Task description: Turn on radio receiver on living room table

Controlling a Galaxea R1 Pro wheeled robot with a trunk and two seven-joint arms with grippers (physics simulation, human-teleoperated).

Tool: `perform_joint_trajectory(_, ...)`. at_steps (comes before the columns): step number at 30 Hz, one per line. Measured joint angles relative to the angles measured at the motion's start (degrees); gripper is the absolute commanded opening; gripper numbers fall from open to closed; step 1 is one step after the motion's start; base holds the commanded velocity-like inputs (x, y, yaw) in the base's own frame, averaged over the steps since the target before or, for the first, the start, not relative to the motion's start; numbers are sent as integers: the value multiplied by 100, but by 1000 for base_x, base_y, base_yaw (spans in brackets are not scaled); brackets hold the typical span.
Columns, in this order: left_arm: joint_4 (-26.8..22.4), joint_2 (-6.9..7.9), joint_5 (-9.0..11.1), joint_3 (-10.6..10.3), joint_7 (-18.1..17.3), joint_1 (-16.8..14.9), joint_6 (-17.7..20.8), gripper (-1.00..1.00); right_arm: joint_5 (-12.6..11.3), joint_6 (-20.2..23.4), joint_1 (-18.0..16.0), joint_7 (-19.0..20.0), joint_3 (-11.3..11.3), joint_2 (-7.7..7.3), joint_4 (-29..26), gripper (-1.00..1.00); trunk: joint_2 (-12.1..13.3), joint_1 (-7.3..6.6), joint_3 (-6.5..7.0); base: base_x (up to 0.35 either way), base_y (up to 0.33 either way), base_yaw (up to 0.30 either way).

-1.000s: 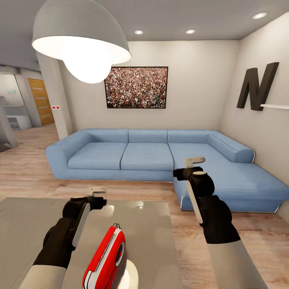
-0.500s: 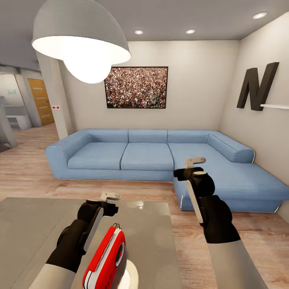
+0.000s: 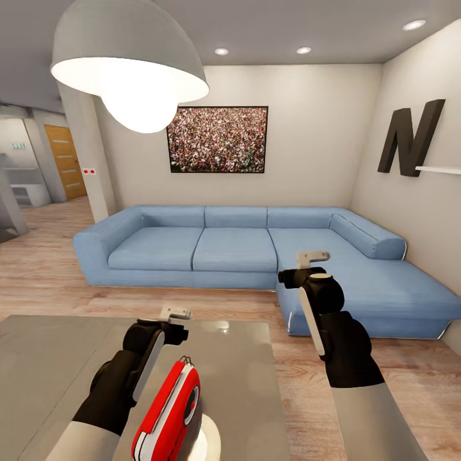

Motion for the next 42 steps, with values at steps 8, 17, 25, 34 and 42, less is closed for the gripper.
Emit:
perform_joint_trajectory(8, 47, 43, 5, 0, 0, 74, 4, 100, -7, 0, 7, 8, -1, 0, 0, 100, 0, 0, 0, 0, 0, 0)
perform_joint_trajectory(17, 286, 60, 10, 0, 0, 349, 18, 100, -34, 0, 9, 9, -1, 7, 0, 100, 0, 0, 0, 0, 0, 0)
perform_joint_trajectory(25, 806, 61, 10, 0, -6, 389, 19, 100, -155, 0, 9, 15, -1, 14, 0, 100, 0, 0, 0, 0, 0, 0)
perform_joint_trajectory(34, 866, 61, 10, 0, -9, 389, 20, 100, -240, 0, 8, 16, -1, 43, -1, 100, 0, 0, -17, 0, 0, 0)
perform_joint_trajectory(42, 918, 61, 10, 0, -9, 389, 20, 100, -241, 0, 8, 17, -1, 44, -6, 100, 0, 0, -82, 0, 0, 0)
